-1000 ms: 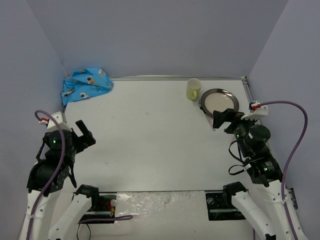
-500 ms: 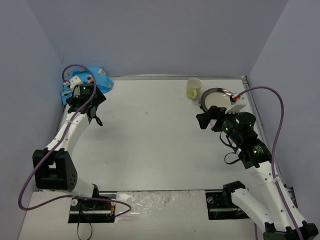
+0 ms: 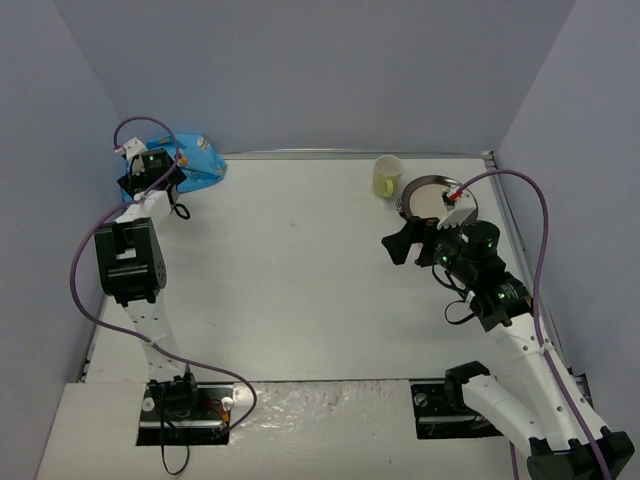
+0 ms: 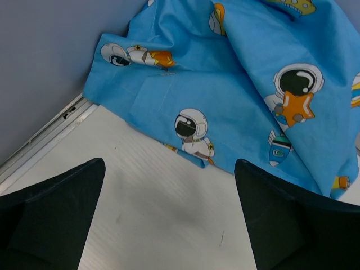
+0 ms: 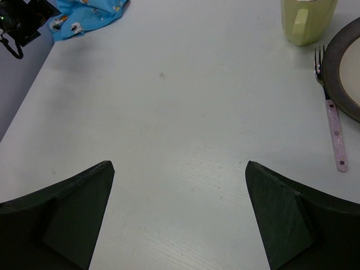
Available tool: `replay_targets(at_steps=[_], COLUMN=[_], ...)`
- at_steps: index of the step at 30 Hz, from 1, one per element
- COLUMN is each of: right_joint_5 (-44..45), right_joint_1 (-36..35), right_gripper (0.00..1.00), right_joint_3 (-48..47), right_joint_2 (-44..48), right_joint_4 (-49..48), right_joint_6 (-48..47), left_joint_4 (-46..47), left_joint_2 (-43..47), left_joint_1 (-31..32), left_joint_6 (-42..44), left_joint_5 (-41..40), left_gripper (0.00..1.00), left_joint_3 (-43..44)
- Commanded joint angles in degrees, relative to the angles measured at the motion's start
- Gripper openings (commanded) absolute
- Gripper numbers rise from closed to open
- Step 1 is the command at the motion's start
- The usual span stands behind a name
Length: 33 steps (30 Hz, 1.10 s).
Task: Set the dinner table for one person
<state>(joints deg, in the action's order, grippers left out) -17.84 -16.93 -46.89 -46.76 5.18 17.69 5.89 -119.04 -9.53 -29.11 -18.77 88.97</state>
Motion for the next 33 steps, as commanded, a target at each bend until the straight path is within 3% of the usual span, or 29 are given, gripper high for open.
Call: replay_targets(at_steps=[1, 11, 23, 33], right_joint_5=[-1.8, -1.8, -3.5, -4.9], right_joint_1=[-0.3, -0.3, -0.4, -0.3], right_gripper=[1.00, 1.00, 1.00, 1.00], right_joint_3=[0.2, 1.9, 1.9, 1.1], right_joint_2=[-0.5, -1.5, -5.1, -6.0], right_joint_4=[-4.2, -4.4, -4.3, -4.3], right_joint_6=[-1.1, -0.7, 0.6, 0.9], left_joint_4=[8.0, 6.6, 3.8, 2.7], left_joint_2=[-1.2, -9.9, -18.1, -18.8], left_joint_1=[-2.8, -6.6, -6.7, -6.7], left_joint_6=[-2.3, -4.3, -3.6, -3.7], left_joint_5=[3.6, 7.2, 10.3, 12.3], left_gripper=[0.97, 0.97, 0.96, 0.74], left_joint_3=[5.7, 12.1, 21.4, 21.0])
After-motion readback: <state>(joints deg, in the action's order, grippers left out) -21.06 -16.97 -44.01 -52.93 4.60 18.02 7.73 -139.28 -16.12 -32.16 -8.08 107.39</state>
